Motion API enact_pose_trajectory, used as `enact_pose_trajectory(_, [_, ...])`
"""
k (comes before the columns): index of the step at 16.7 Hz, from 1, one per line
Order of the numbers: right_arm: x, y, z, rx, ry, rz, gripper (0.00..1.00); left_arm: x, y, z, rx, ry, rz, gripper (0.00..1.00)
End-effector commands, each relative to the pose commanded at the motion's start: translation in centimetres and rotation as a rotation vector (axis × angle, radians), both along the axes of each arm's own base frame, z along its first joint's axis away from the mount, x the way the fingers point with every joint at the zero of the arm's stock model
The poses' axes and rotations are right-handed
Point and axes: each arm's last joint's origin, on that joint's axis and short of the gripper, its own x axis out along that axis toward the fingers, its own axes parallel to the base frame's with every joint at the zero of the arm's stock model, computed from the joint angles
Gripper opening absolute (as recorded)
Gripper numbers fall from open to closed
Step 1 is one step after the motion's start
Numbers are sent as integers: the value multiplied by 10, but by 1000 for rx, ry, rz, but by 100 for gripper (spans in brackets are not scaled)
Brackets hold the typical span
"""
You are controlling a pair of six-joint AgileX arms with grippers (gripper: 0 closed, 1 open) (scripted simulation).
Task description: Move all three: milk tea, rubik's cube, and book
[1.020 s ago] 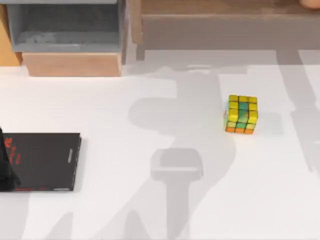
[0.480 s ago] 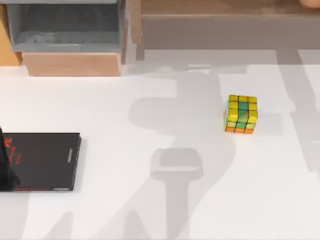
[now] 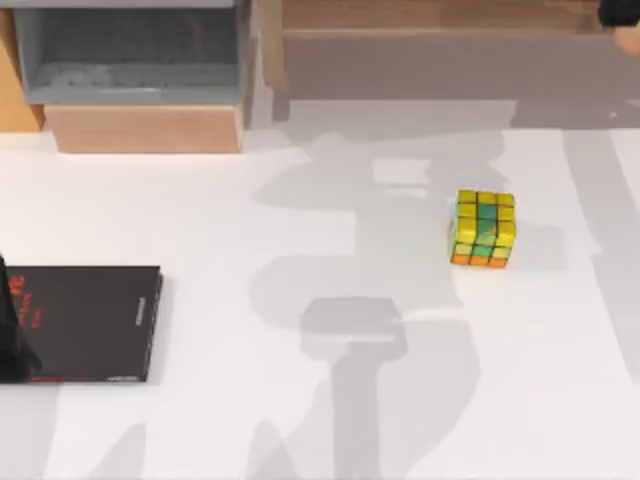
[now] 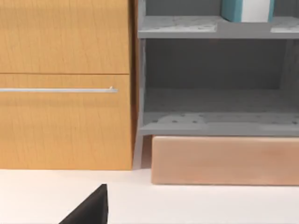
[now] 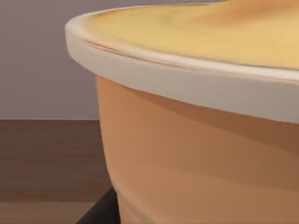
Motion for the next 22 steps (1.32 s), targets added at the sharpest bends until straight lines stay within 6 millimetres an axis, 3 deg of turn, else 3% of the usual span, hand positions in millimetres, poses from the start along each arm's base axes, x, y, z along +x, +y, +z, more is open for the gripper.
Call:
enact_pose_trajectory(3, [-19, 1, 4, 0, -13, 3, 0, 0, 0, 0, 0, 0, 0, 100])
enact_pose_trajectory(11, [-26, -10, -2, 6, -34, 18, 0, 0, 0, 0, 0, 0, 0, 100])
enact_pose_trajectory(22, [-67, -94, -93, 1, -31, 10, 0, 0, 0, 0, 0, 0, 0, 100])
